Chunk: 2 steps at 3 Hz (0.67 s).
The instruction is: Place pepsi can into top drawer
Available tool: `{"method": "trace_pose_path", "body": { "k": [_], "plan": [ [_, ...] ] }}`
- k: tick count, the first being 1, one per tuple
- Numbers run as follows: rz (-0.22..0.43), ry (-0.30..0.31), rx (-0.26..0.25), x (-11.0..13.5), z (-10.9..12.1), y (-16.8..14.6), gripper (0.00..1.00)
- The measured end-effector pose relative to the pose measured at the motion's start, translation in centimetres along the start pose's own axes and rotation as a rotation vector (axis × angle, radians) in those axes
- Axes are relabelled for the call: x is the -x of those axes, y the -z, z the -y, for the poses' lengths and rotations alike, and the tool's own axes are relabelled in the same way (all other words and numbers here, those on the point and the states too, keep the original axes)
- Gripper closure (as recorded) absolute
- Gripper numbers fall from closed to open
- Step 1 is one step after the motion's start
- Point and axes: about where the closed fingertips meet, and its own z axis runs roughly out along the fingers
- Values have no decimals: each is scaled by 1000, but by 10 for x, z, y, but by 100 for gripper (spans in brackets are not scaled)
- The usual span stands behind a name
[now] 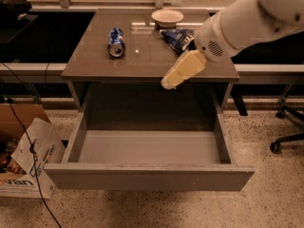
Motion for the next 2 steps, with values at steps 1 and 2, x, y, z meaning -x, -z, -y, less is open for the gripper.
{"method": "trace_pose_path", "body": {
  "k": [1,2],
  "plan": [
    [84,-41,18,24,-4,-44,0],
    [167,-60,23,53,-4,-81,0]
  ]
}}
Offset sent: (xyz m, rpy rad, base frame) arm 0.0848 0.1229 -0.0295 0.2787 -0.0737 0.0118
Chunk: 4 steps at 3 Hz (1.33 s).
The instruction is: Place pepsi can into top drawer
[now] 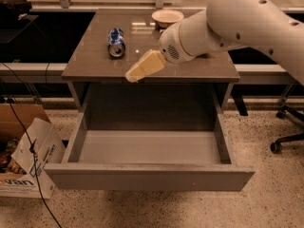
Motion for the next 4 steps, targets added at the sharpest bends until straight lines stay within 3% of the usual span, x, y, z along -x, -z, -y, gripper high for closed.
{"method": "trace_pose_path", "body": {
  "k": [2,3,4],
  "plan": [
    [131,-45,5,36,13,-86,0],
    [132,-55,2,36,12,-88,0],
    [193,-127,-3,33,10,-114,0]
  ]
}}
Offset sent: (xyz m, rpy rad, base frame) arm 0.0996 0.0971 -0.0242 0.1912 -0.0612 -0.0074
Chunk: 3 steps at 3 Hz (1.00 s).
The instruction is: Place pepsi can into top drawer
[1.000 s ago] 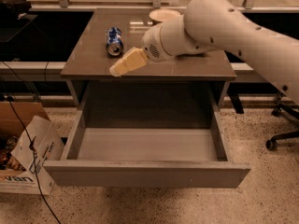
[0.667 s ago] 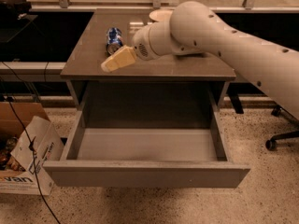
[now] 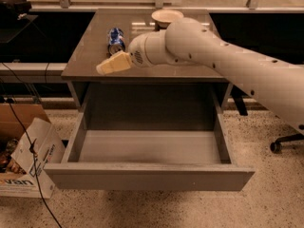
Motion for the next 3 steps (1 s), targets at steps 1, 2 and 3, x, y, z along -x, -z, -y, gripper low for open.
{"method": "trace_pose_path", "body": {
  "k": [1,2,3],
  "plan": [
    [125,-52,-49,17,26,-34,0],
    [196,-87,-69,28,43,-56,0],
    [260,-135,-67,37,60,-78,0]
  ]
}}
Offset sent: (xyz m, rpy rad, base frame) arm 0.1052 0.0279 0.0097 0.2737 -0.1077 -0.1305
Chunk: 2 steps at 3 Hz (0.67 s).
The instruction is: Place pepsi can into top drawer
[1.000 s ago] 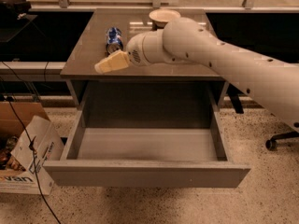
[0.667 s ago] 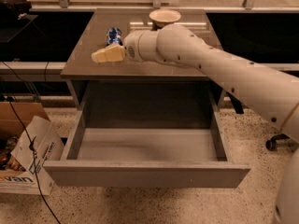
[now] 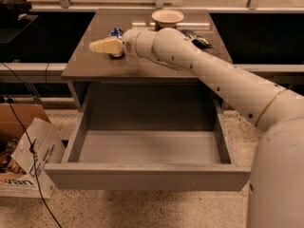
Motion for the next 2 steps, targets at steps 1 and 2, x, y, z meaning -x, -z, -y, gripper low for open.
{"method": "trace_pose_path", "body": {
  "k": [1,2],
  "plan": [
    [29,-49,5,-4,16,-30,0],
    [42,-62,7,-3,24,-49,0]
  ]
}}
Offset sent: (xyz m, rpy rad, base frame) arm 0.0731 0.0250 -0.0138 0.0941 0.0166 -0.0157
